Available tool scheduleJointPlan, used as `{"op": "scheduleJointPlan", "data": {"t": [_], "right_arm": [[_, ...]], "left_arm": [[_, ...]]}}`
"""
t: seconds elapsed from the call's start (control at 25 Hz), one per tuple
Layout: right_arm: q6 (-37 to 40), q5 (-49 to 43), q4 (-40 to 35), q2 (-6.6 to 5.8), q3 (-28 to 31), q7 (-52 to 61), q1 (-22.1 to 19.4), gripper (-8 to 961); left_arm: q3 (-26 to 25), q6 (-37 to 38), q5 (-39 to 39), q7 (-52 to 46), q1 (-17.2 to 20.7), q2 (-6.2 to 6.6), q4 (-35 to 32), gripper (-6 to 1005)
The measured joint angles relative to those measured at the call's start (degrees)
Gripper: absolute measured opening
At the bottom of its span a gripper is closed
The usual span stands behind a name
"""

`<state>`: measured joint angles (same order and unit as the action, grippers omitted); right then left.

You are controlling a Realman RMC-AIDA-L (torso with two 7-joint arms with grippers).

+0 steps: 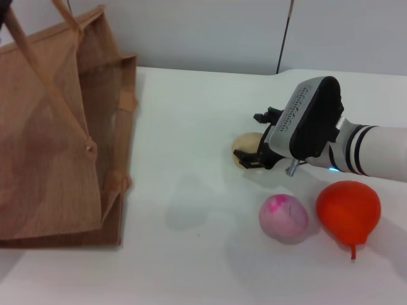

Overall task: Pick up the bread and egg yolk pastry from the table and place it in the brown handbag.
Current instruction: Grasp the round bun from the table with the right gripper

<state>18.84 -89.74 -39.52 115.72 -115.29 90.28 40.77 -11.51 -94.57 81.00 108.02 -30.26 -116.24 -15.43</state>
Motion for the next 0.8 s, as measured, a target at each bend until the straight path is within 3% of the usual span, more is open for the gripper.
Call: {"op": "scheduleJointPlan", "data": {"t": [0.56,0.8], "right_arm": [[10.0,-0.3,1.5,-0.30,4.2,0.0,1.7,886],[10.3,-0.5,1.5,-0.32,4.4,-0.1,1.7,675]], "left_arm": [[0.0,-2.0,-1.7,-0.4,-0.7,0.14,-0.4,123],[0.0,-2.0,-2.8,-0.6,-1.0,0.20,-0.4,124]]}}
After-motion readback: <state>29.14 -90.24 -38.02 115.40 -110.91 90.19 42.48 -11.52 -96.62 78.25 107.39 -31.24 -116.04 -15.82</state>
